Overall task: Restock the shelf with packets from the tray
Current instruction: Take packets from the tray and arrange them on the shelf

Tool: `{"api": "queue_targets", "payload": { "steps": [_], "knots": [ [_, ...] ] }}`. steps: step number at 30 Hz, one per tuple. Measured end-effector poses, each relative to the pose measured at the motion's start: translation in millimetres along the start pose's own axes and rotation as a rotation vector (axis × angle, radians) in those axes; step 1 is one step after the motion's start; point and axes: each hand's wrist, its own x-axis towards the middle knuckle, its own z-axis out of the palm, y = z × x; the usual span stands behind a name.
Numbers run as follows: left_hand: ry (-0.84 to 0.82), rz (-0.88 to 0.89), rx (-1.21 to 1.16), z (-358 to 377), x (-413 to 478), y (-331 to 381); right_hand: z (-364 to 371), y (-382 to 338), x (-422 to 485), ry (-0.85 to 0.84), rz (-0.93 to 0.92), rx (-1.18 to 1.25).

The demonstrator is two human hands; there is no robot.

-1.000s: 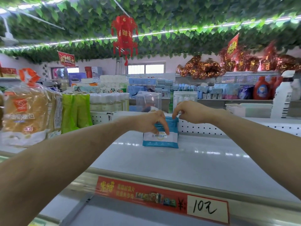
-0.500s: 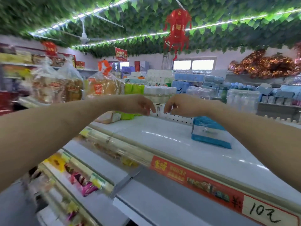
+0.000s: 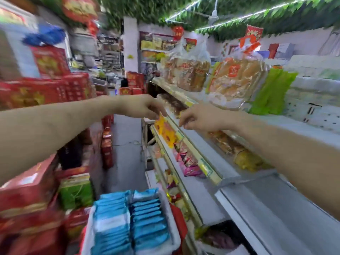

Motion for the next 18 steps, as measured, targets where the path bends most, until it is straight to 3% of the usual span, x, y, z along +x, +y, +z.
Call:
{"api": "queue_targets", "payload": {
  "steps": [5, 12, 18],
  "knots": [
    [-0.08, -0.223, -0.016, 68.6, -91.6, -62.4, 105.2, -41.0, 33.9, -0.136, -0.109, 0.078],
    [-0.243, -0.403, -0.063, 206.4, -170.2, -89.0, 268.0, -57.2, 18.4, -0.468, -0.09, 0.178],
    [-0.282, -0.431, -0.022, 281.3, -188.1, -97.9, 335.9, -52.3, 4.2, -0.403, -0.045, 0.114]
  ]
}}
